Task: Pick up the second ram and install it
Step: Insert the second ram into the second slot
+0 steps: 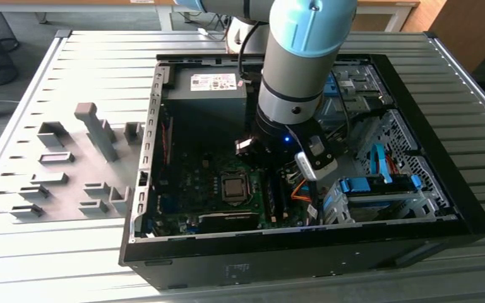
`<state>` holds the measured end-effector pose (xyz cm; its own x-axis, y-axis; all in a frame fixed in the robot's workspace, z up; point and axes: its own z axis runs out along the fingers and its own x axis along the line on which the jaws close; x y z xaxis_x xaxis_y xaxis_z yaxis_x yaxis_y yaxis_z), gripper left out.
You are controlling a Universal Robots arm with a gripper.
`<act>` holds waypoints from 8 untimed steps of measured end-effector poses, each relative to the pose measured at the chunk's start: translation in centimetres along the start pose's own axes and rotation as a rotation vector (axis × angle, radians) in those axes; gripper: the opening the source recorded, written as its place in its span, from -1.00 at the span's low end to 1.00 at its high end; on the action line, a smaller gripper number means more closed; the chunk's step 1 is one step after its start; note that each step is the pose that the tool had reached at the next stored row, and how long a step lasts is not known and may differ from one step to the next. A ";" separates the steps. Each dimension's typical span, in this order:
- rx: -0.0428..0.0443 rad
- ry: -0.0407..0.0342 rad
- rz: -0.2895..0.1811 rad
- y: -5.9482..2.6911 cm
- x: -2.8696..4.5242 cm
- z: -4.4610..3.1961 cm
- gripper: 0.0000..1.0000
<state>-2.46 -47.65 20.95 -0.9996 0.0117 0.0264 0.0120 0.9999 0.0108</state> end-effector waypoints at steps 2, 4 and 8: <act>-0.0002 0.0002 0.000 0.00 0.00 0.01 -0.71; -0.0001 -0.0001 0.000 0.00 0.00 0.01 -0.59; 0.0001 0.0000 0.000 0.00 0.01 -0.20 -0.46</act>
<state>-2.47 -47.65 21.16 -0.9996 0.0117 0.0264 0.0120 0.9999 0.0107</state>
